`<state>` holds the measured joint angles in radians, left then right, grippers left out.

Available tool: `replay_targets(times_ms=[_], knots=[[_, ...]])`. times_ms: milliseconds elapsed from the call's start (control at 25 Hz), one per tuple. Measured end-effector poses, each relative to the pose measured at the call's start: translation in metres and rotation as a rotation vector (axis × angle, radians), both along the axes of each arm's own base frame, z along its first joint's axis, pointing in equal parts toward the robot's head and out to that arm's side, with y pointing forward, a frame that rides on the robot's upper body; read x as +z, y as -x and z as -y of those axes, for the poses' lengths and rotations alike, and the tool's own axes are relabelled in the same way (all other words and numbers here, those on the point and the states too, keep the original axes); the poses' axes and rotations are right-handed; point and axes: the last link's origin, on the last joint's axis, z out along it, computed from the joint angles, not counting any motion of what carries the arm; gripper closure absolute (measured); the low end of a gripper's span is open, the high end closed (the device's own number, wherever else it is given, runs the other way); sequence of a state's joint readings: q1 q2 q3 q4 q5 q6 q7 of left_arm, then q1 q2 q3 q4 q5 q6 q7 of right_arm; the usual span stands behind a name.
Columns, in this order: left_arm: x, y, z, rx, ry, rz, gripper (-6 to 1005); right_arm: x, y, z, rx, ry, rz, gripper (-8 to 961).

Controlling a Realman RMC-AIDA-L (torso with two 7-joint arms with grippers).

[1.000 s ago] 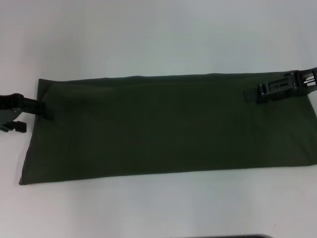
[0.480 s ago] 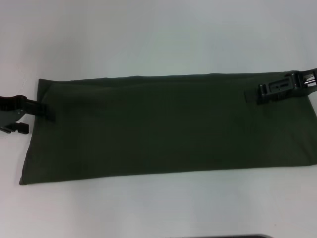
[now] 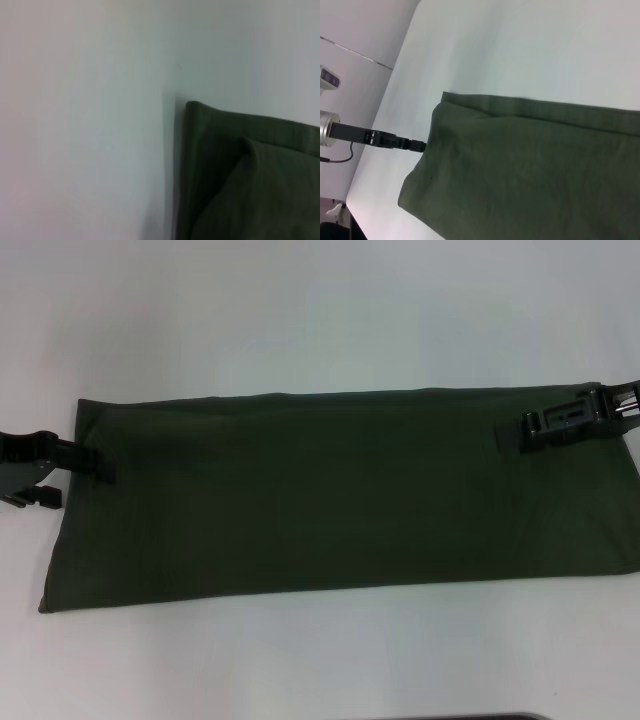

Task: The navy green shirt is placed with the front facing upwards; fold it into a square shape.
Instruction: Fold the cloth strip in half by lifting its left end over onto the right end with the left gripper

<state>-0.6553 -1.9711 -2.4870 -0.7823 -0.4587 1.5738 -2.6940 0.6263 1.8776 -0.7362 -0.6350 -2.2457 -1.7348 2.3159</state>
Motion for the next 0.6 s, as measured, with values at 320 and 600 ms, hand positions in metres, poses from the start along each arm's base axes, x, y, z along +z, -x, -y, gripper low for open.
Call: replay_targets(times_ms=[320,600], knots=[[-0.0034,-0.0006,-0.0018,0.002,0.015,-0.01,96,0.0,-0.0002,0.0002,-0.002,0.0,0.0,147],[-0.0037,-0.0025,-0.0034,-0.006,0.022,-0.015,96,0.0,-0.0006,0.0006,-0.004,0.0,0.0,146]])
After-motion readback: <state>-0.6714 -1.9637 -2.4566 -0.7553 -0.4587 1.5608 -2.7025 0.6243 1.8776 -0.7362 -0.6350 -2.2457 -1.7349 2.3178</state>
